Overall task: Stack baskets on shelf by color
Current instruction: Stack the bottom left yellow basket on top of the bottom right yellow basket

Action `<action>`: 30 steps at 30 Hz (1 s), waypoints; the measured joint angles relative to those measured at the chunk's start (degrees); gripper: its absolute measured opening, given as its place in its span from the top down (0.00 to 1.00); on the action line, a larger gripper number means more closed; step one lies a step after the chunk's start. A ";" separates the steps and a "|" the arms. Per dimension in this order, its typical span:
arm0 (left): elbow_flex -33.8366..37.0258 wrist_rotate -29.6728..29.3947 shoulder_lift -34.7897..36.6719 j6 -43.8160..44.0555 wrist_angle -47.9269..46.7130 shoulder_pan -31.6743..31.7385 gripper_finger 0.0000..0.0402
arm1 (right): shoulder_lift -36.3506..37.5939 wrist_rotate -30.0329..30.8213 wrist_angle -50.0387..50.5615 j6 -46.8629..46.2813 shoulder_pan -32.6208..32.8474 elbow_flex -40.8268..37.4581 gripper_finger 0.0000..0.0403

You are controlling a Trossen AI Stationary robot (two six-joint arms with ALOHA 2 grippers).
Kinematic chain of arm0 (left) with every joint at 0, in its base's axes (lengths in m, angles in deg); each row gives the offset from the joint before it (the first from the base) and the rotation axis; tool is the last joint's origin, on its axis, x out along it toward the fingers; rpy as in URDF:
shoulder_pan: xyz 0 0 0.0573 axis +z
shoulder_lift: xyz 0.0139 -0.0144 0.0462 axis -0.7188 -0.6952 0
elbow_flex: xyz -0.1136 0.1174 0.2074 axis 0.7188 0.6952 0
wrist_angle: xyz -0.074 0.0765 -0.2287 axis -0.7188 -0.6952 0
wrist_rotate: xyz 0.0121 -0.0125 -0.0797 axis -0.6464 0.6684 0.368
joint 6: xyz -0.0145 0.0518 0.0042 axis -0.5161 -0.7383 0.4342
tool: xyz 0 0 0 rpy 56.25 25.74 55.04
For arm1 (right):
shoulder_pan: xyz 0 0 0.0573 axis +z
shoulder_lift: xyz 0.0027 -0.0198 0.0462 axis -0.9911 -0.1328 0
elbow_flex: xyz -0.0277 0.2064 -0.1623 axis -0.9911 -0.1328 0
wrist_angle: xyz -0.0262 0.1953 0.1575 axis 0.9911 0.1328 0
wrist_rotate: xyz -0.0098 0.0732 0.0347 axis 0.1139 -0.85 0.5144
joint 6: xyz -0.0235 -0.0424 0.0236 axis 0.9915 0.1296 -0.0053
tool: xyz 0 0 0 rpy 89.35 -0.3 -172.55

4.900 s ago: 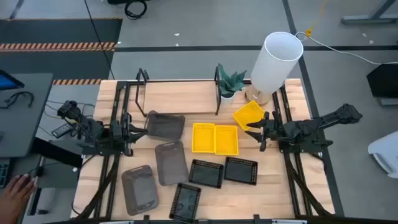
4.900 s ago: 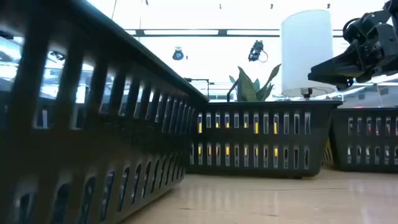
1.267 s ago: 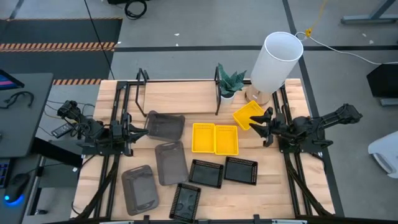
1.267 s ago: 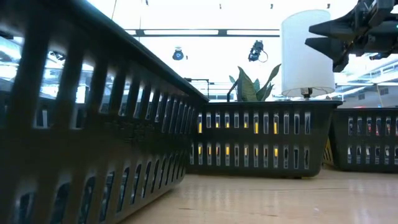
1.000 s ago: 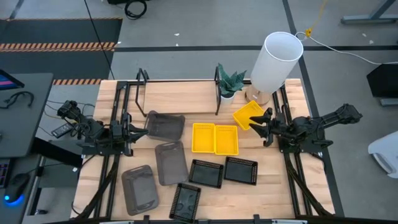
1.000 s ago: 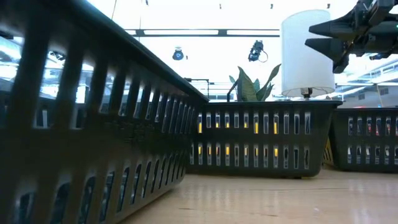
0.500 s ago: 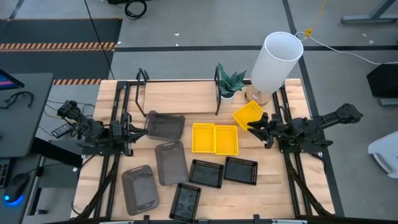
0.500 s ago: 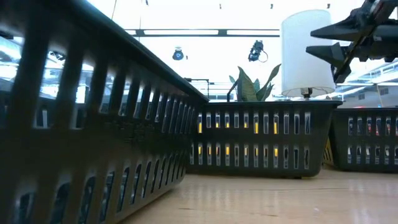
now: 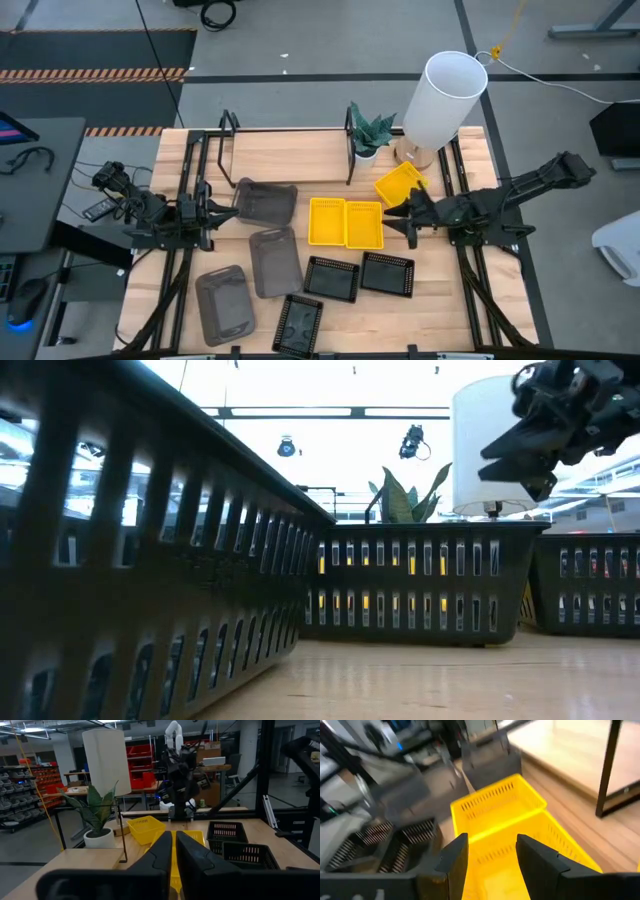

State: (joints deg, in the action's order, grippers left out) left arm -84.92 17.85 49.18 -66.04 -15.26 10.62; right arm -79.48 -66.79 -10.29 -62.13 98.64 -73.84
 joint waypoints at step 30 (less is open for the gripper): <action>0.00 0.02 0.00 0.00 0.00 0.00 0.92 | -53.58 -6.76 25.49 18.34 -2.22 47.48 0.57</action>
State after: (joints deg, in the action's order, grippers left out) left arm -84.92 17.86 49.18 -66.04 -15.26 10.63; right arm -133.06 -73.55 15.21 -43.79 96.42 -26.36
